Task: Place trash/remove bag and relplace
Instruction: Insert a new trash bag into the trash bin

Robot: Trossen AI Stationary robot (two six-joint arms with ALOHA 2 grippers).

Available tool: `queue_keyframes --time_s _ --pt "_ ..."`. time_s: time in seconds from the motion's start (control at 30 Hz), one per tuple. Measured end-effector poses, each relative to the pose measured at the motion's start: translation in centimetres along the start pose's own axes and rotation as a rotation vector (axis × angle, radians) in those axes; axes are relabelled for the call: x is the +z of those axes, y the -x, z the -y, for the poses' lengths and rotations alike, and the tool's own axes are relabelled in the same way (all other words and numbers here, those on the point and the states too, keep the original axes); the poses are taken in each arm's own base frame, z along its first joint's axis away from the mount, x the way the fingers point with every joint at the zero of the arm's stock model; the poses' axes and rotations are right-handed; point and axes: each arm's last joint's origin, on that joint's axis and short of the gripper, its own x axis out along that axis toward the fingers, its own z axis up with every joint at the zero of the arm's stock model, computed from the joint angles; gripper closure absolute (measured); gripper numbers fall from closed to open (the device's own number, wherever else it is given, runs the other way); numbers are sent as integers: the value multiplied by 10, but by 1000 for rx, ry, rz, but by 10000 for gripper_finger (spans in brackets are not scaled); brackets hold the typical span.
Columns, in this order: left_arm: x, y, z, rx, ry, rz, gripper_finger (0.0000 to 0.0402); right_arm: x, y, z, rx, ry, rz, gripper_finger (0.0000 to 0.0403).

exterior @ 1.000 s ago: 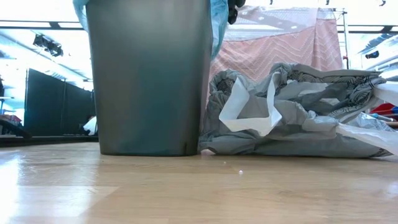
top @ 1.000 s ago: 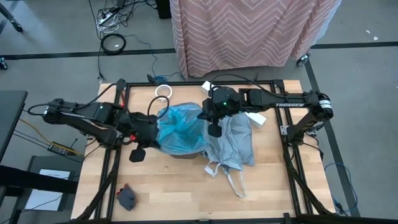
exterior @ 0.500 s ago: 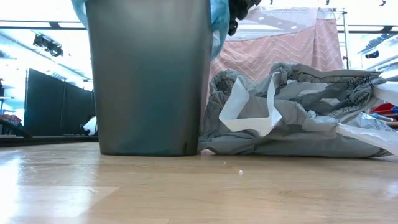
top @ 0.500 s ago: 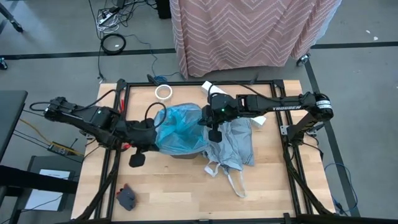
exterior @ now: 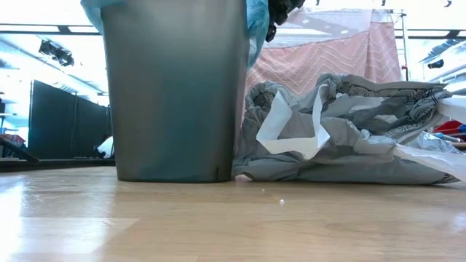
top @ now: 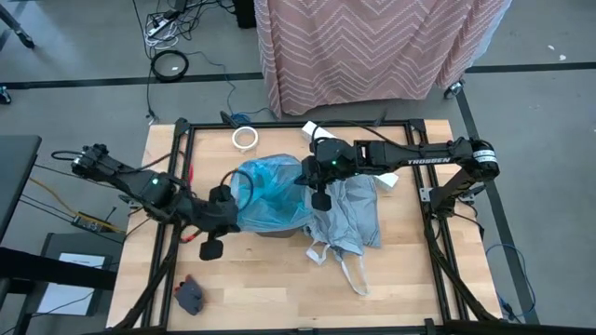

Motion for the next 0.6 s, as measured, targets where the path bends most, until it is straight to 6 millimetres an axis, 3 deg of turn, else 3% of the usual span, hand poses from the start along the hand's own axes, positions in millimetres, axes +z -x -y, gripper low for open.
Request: queue_keyframes --time_s 0.27,0.6 --pt "-2 -20 11 32 -71 -71 398 -2 -1 0 3 17 -8 403" --pt "-8 -39 4 273 -97 -33 398 -2 -1 0 4 26 -8 403"
